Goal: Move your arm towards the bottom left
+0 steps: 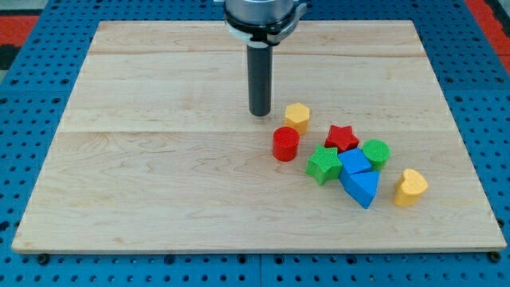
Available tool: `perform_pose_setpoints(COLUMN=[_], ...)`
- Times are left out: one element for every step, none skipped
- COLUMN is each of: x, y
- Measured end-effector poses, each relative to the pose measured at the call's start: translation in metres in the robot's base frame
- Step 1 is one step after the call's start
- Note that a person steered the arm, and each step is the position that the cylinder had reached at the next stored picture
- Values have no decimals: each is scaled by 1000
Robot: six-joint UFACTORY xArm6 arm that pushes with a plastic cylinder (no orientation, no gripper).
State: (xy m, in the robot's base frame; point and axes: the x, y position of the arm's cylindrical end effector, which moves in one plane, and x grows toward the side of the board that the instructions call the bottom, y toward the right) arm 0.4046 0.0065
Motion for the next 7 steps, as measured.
perform_pose_setpoints(x=[57, 101, 81, 34, -64, -73, -73], y=[-7, -7, -57, -158, -133, -138, -138])
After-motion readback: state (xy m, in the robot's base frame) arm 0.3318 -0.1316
